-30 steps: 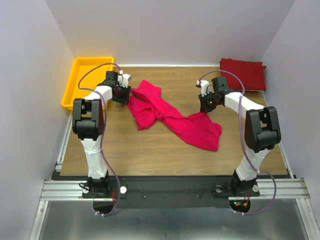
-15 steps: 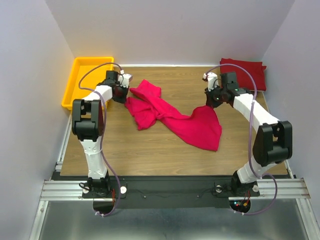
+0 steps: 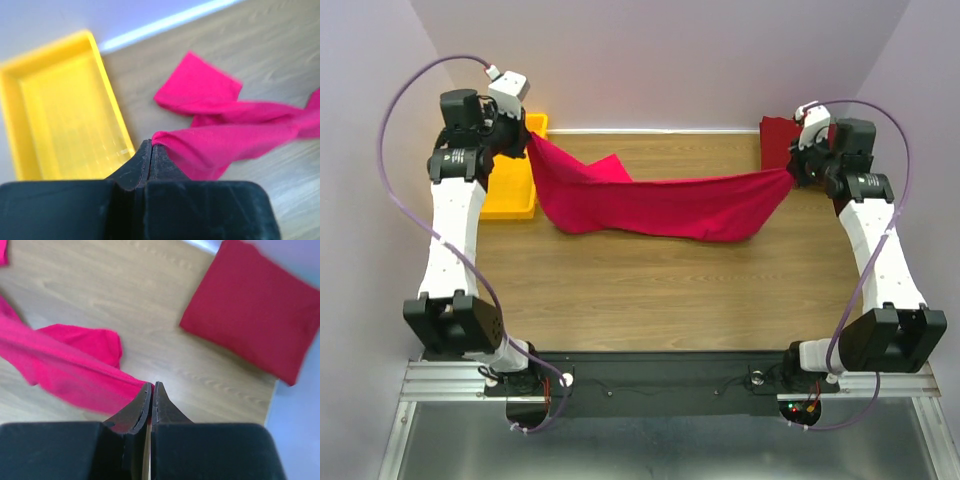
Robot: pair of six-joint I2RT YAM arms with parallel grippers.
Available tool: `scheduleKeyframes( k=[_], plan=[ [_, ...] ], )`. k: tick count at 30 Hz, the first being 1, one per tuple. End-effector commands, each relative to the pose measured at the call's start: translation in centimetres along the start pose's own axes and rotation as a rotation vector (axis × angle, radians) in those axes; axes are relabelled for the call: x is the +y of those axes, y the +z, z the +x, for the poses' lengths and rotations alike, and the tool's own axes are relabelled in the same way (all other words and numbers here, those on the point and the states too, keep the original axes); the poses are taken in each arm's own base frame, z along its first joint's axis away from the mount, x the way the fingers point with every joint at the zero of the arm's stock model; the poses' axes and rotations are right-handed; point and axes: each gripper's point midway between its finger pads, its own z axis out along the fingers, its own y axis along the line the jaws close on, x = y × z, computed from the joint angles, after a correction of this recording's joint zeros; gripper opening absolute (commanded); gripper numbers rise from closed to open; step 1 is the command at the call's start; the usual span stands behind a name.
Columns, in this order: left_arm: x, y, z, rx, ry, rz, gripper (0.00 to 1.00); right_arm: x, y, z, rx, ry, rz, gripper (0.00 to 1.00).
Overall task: Fold and stack the t-shirts
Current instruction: Flatten the tshirt out
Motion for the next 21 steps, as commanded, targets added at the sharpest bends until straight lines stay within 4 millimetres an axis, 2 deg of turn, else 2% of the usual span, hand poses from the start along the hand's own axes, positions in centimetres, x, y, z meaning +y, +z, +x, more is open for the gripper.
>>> scheduleKeyframes(
  k=[1, 3, 4, 6, 7, 10, 11, 15, 18, 20, 21],
  plan=[
    [-0.4, -5.3, -7.6, -0.212, 0.096, -0.054, 0.00, -2.9, -4.0, -7.5, -0.190, -0.043, 0.132, 0.01],
    [-0.4, -7.6, -10.3, -0.299, 0.117, -0.094, 0.00, -3.7, -5.1, -9.6, -0.239, -0.055, 0.168, 0.01],
    [-0.1, -8.7, -12.0, -0.354, 0.136, -0.123, 0.00, -4.5, -6.1, -11.5, -0.286, -0.065, 0.205, 0.01],
    [0.1, -10.7, -14.4, -0.434, 0.156, -0.166, 0.00, -5.5, -6.6, -13.3, -0.326, -0.071, 0.249, 0.01],
    [0.1, -11.3, -15.2, -0.458, 0.165, -0.177, 0.00, -6.0, -7.9, -15.3, -0.374, -0.082, 0.275, 0.01],
    [0.5, -13.0, -17.5, -0.523, 0.185, -0.215, 0.00, -7.3, -9.4, -18.0, -0.443, -0.095, 0.338, 0.01],
    [0.6, -13.3, -18.0, -0.538, 0.187, -0.226, 0.00, -7.9, -10.3, -19.3, -0.473, -0.103, 0.373, 0.01],
    [1.4, -14.7, -19.7, -0.593, 0.173, -0.288, 0.00, -9.3, -12.1, -22.2, -0.542, -0.119, 0.449, 0.01],
    [1.8, -15.5, -20.2, -0.618, 0.162, -0.320, 0.00, -9.7, -13.5, -24.4, -0.611, -0.116, 0.472, 0.01],
    [1.3, -16.5, -20.7, -0.646, 0.166, -0.317, 0.00, -9.6, -13.8, -25.2, -0.634, -0.119, 0.465, 0.01],
    [1.1, -16.9, -20.9, -0.658, 0.167, -0.316, 0.00, -9.4, -14.8, -26.0, -0.661, -0.124, 0.464, 0.01]
  ],
)
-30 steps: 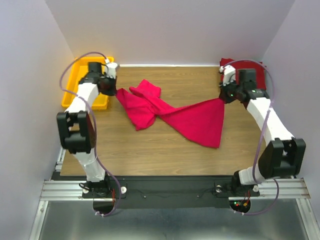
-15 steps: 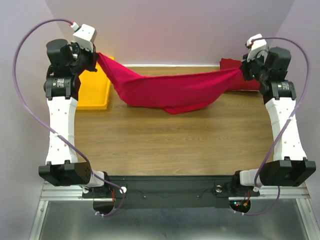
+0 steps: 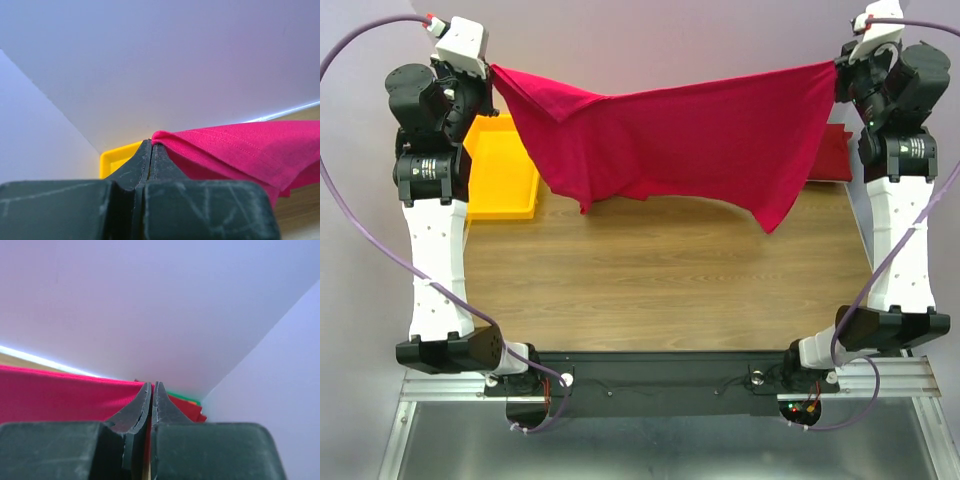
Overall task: Fold and stack the t-shirts
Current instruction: Flatten the tshirt out
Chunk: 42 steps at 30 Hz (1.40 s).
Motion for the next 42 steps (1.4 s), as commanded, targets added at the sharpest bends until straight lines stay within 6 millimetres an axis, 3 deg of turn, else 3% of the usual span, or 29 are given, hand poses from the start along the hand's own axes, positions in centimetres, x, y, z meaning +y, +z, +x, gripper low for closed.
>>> scheduleKeyframes(
  k=[1, 5, 6, 11, 12, 13, 17, 22, 26, 30, 31, 34, 35, 37, 38, 39, 40, 42],
  plan=[
    [1.5, -2.7, -6.5, -0.182, 0.025, -0.084, 0.00, -2.8, -1.2, -6.0, -0.171, -0.006, 0.091, 0.01],
    [1.6, -5.6, -9.4, -0.254, 0.042, -0.112, 0.00, -2.9, -3.7, -9.2, -0.248, -0.007, 0.083, 0.01],
    [1.6, -7.2, -10.7, -0.291, 0.049, -0.127, 0.00, -3.0, -4.4, -9.9, -0.265, -0.006, 0.086, 0.01],
    [1.3, -13.4, -15.2, -0.419, 0.063, -0.175, 0.00, -3.6, -10.5, -14.2, -0.375, -0.016, 0.124, 0.01],
    [1.2, -15.7, -16.5, -0.461, 0.061, -0.196, 0.00, -3.7, -11.5, -14.7, -0.388, -0.019, 0.133, 0.01],
    [1.1, -16.8, -17.0, -0.481, 0.063, -0.208, 0.00, -3.9, -12.6, -15.4, -0.408, -0.020, 0.148, 0.01],
    [0.6, -24.1, -20.3, -0.619, 0.092, -0.273, 0.00, -4.8, -19.0, -18.7, -0.509, -0.044, 0.217, 0.01],
    [0.1, -30.9, -22.5, -0.719, 0.120, -0.336, 0.00, -5.7, -24.5, -21.0, -0.589, -0.082, 0.299, 0.00],
    [-0.5, -33.0, -22.6, -0.722, 0.132, -0.340, 0.00, -5.4, -26.8, -21.7, -0.624, -0.124, 0.303, 0.01],
    [-0.9, -31.4, -19.1, -0.611, 0.147, -0.320, 0.00, -3.4, -24.9, -18.8, -0.561, -0.179, 0.213, 0.01],
    [-1.0, -29.3, -16.7, -0.540, 0.156, -0.296, 0.00, -2.2, -23.8, -17.0, -0.526, -0.201, 0.157, 0.01],
    [-2.4, -27.5, -12.9, -0.457, 0.173, -0.220, 0.00, 0.0, -21.7, -13.4, -0.455, -0.204, 0.058, 0.01],
    [-2.8, -25.2, -9.8, -0.378, 0.153, -0.185, 0.00, 1.3, -20.7, -11.8, -0.430, -0.205, -0.005, 0.00],
    [-4.2, -23.0, -5.9, -0.283, 0.121, -0.099, 0.00, 3.6, -18.5, -6.9, -0.328, -0.182, -0.100, 0.01],
    [-4.9, -20.9, -1.9, -0.188, 0.076, -0.055, 0.00, 4.7, -18.2, -5.5, -0.310, -0.181, -0.150, 0.01],
    [-5.4, -19.8, 0.2, -0.146, 0.051, -0.027, 0.00, 6.0, -16.5, -1.8, -0.233, -0.159, -0.198, 0.01],
    [-6.3, -17.9, 4.4, -0.060, 0.019, 0.018, 0.00, 6.7, -15.8, 0.0, -0.198, -0.149, -0.223, 0.00],
    [-7.1, -15.9, 8.2, 0.017, -0.032, 0.054, 0.00, 7.9, -14.4, 3.5, -0.130, -0.142, -0.269, 0.01]
  ],
)
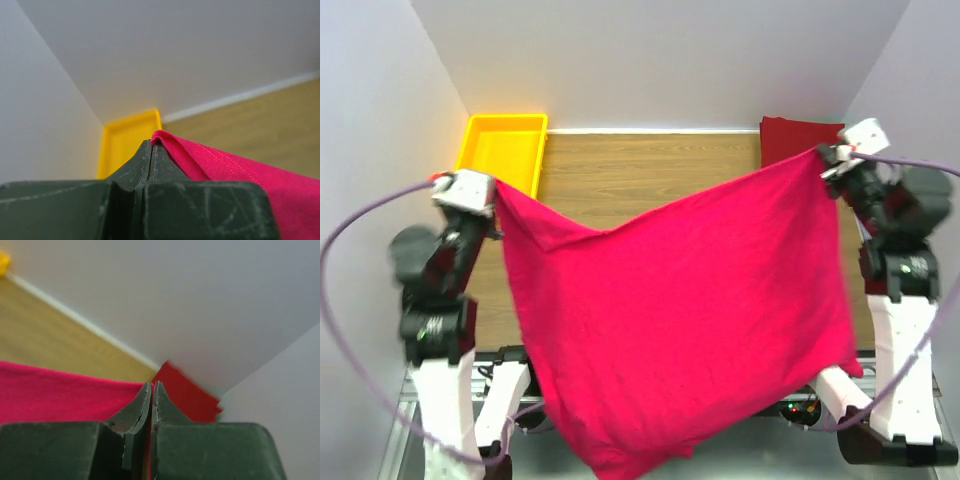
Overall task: Fold and stack the t-shirts
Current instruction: Flatten the tshirt out
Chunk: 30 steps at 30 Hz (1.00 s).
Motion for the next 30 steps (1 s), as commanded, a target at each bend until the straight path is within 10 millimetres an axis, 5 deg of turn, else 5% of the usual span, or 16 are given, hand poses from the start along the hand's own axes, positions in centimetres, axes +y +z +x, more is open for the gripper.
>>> scheduleKeyframes(
  k=[1, 5, 7, 8, 11, 13, 14, 15, 16, 18, 20, 21, 23, 24, 25, 30],
  plan=[
    [-2.4, 2.8, 6.3, 0.101, -0.082, 0.099, 0.00, 3.5, 2.0, 6.7, 0.096, 0.026, -0.127, 0.00],
    [-3.4, 7.5, 14.1, 0.246, -0.164, 0.129, 0.00, 6.5, 5.3, 15.0, 0.206, 0.088, -0.203, 0.01],
    [-3.9, 10.4, 17.8, 0.326, -0.205, 0.145, 0.00, 7.3, 6.8, 17.6, 0.225, 0.103, -0.224, 0.01],
    [-4.3, 12.1, 20.3, 0.375, -0.219, 0.160, 0.00, 8.5, 7.7, 21.0, 0.287, 0.135, -0.256, 0.01],
    [-5.0, 14.7, 23.5, 0.430, -0.216, 0.181, 0.00, 9.2, 9.9, 25.7, 0.347, 0.162, -0.241, 0.01],
    [-6.1, 16.8, 27.5, 0.506, -0.219, 0.209, 0.00, 9.0, 11.2, 27.4, 0.358, 0.161, -0.221, 0.01],
    [-5.8, 18.1, 27.6, 0.504, -0.211, 0.200, 0.00, 9.0, 11.7, 28.2, 0.370, 0.161, -0.212, 0.01],
    [-6.4, 19.2, 30.5, 0.565, -0.229, 0.209, 0.00, 9.2, 12.5, 29.7, 0.384, 0.163, -0.210, 0.01],
    [-5.9, 20.8, 30.1, 0.551, -0.226, 0.203, 0.00, 9.1, 12.9, 30.3, 0.389, 0.161, -0.205, 0.00],
    [-6.4, 22.3, 33.1, 0.610, -0.247, 0.210, 0.00, 9.2, 13.5, 31.6, 0.403, 0.149, -0.208, 0.01],
    [-5.9, 24.6, 32.7, 0.582, -0.240, 0.205, 0.00, 9.1, 14.6, 33.0, 0.426, 0.150, -0.204, 0.01],
    [-6.2, 25.3, 34.2, 0.606, -0.248, 0.208, 0.00, 8.8, 15.0, 33.4, 0.437, 0.140, -0.191, 0.01],
    [-5.4, 27.3, 33.3, 0.575, -0.237, 0.195, 0.00, 8.6, 16.0, 34.7, 0.458, 0.136, -0.187, 0.01],
    [-5.7, 27.5, 34.9, 0.612, -0.236, 0.202, 0.00, 8.5, 16.3, 35.0, 0.464, 0.134, -0.181, 0.00],
    [-6.5, 29.0, 33.5, 0.585, -0.218, 0.219, 0.00, 8.5, 16.8, 35.6, 0.470, 0.136, -0.181, 0.01],
    [-8.2, 30.4, 35.6, 0.647, -0.173, 0.248, 0.00, 8.5, 17.9, 36.7, 0.485, 0.150, -0.178, 0.01]
  ],
)
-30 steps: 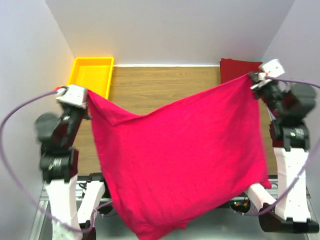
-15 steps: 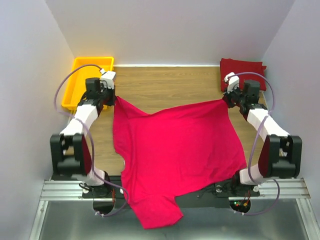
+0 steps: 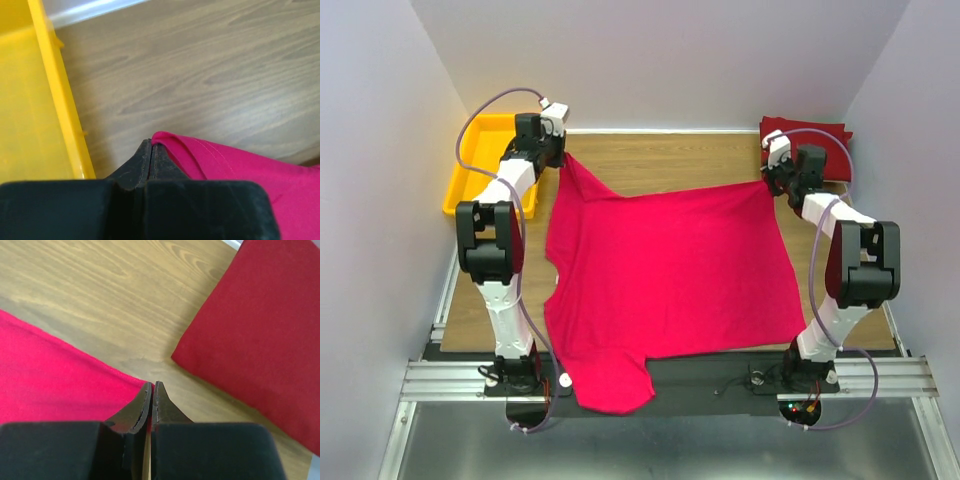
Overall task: Fold and stack the t-shirts
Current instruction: Flatten the tshirt out
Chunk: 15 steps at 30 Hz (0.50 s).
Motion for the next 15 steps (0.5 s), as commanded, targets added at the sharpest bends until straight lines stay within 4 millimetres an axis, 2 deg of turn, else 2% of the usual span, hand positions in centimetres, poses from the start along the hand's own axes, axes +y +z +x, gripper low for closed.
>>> scheduleKeyframes(
  k=[1, 3, 5, 6, 8, 9, 10, 11, 12, 13, 15],
  plan=[
    [-0.7, 0.6, -2.6, -0.021, 0.082, -0.018, 0.00, -2.6, 0.6, -3.0, -0.081, -0.034, 0.075, 0.01],
    [-0.7, 0.9, -2.3, -0.012, 0.087, -0.022, 0.00, -2.8, 1.0, -2.9, -0.076, -0.019, 0.080, 0.01],
    [-0.5, 0.9, -2.4, -0.003, 0.084, -0.038, 0.17, -3.0, 1.1, -2.7, -0.067, -0.015, 0.085, 0.01],
    [-0.3, 0.7, -2.5, 0.002, 0.082, -0.049, 0.34, -2.9, 1.3, -2.4, -0.058, -0.011, 0.084, 0.01],
    [0.4, -0.2, -2.9, 0.007, 0.079, -0.079, 0.46, -3.0, 1.5, -2.2, -0.051, -0.006, 0.089, 0.01],
    [0.5, -1.4, -3.8, -0.008, 0.087, -0.087, 0.52, -3.1, 1.6, -2.0, -0.045, -0.004, 0.091, 0.01],
    [0.6, -2.2, -3.5, 0.006, 0.089, -0.087, 0.53, -3.1, 1.6, -2.1, -0.043, -0.004, 0.091, 0.01],
    [0.4, -2.9, -2.1, 0.044, 0.098, -0.081, 0.53, -3.2, 1.7, -2.0, -0.041, -0.003, 0.093, 0.01],
    [0.1, -4.9, -2.4, 0.049, 0.131, -0.080, 0.53, -3.1, 1.7, -1.9, -0.038, -0.002, 0.092, 0.01],
    [-0.1, -5.8, -1.7, 0.067, 0.148, -0.075, 0.53, -3.2, 1.8, -2.0, -0.040, -0.003, 0.091, 0.01],
    [-1.1, -8.2, 1.7, 0.151, 0.175, -0.049, 0.53, -3.2, 2.0, -1.8, -0.036, 0.002, 0.089, 0.00]
  ],
)
